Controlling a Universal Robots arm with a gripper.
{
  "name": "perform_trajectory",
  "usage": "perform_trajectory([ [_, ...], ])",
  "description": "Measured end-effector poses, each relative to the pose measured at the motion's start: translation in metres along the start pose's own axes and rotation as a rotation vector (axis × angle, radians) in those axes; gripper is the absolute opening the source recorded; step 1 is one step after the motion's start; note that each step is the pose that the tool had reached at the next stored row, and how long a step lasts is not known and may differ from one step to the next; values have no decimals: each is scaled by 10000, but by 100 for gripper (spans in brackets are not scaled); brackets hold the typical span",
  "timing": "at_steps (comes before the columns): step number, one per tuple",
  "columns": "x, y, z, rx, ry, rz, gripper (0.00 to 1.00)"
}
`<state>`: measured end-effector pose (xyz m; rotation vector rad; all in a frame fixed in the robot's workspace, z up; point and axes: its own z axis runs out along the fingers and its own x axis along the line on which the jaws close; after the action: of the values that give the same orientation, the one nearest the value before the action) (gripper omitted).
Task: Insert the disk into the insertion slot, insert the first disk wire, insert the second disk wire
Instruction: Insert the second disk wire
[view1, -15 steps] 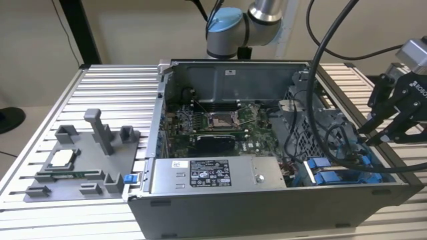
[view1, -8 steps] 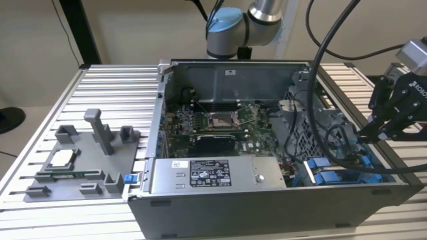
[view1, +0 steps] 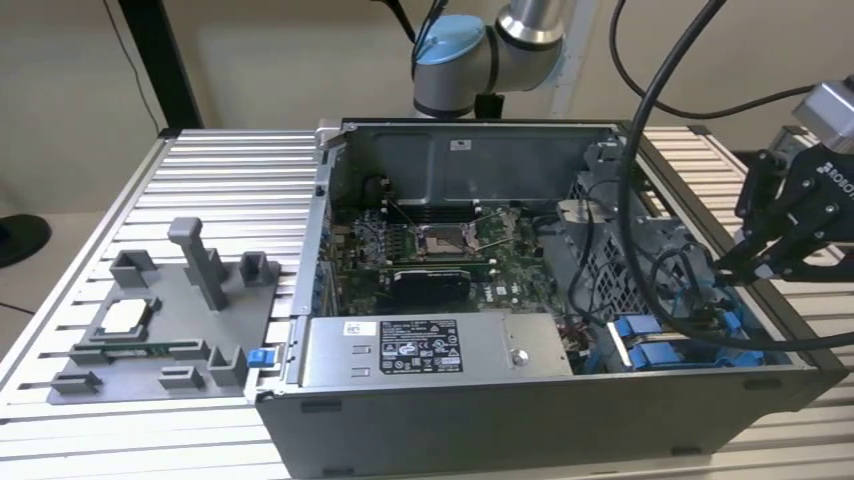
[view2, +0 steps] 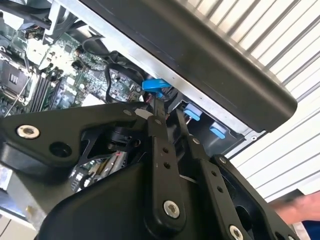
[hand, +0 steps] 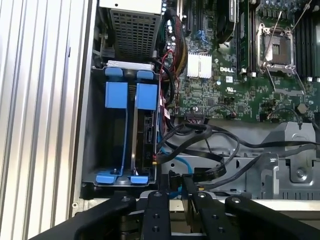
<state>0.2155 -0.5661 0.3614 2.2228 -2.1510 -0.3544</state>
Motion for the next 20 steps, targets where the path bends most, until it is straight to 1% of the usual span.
perform_trajectory([
  [2,1,0,2,-10,-41,-79,100],
  [4,4,-1,4,-16,-65,-138,100],
  [11,5,-1,6,-17,-64,-147,100],
  [17,6,-4,20,9,-63,-153,100],
  [20,7,-5,26,36,-63,-158,100],
])
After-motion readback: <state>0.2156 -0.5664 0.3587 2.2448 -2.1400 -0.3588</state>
